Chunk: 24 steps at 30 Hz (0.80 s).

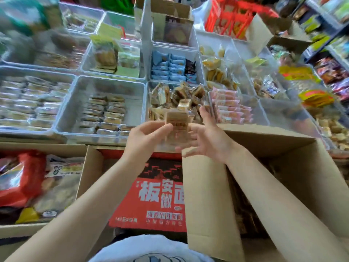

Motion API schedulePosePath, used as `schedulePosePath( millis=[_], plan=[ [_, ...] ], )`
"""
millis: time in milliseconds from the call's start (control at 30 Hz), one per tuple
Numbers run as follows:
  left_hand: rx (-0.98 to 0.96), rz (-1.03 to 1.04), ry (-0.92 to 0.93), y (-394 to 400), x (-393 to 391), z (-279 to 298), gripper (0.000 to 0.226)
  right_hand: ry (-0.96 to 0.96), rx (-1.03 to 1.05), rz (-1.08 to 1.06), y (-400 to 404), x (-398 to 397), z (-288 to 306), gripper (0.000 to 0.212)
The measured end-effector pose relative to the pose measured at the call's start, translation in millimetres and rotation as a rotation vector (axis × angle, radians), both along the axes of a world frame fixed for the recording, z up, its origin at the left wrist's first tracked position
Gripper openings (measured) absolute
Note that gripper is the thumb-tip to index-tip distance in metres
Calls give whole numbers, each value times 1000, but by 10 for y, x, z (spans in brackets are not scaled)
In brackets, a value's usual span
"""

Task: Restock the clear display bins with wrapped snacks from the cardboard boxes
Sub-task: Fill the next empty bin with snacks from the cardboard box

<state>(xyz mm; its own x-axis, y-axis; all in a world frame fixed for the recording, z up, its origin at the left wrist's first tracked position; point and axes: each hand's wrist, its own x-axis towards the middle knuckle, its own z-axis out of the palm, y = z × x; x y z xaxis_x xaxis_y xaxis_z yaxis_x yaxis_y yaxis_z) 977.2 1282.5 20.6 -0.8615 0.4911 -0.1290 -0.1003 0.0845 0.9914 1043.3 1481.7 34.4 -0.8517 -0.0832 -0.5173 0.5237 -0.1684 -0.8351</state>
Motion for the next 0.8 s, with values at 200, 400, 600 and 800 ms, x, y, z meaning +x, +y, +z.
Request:
schedulePosePath(
  millis=[200, 400, 600, 800],
  plan=[
    [-13, 84, -182, -715, -819, -408, 10, 79, 182, -60, -790, -905, -267, 40],
    [-603, 41, 350, -1282, -1534, -1246, 46, 158, 827, -73, -997, -1691, -575, 29],
    [-927, -62, 639, -1522, -1718, -1905, 46, 231, 1509, 464, -1018, -2516, -1088, 32],
    [-868, -21, 724, -1527, -1707, -2042, 42, 33, 1902, 962, -1398, -3029, -1622, 28]
  ],
)
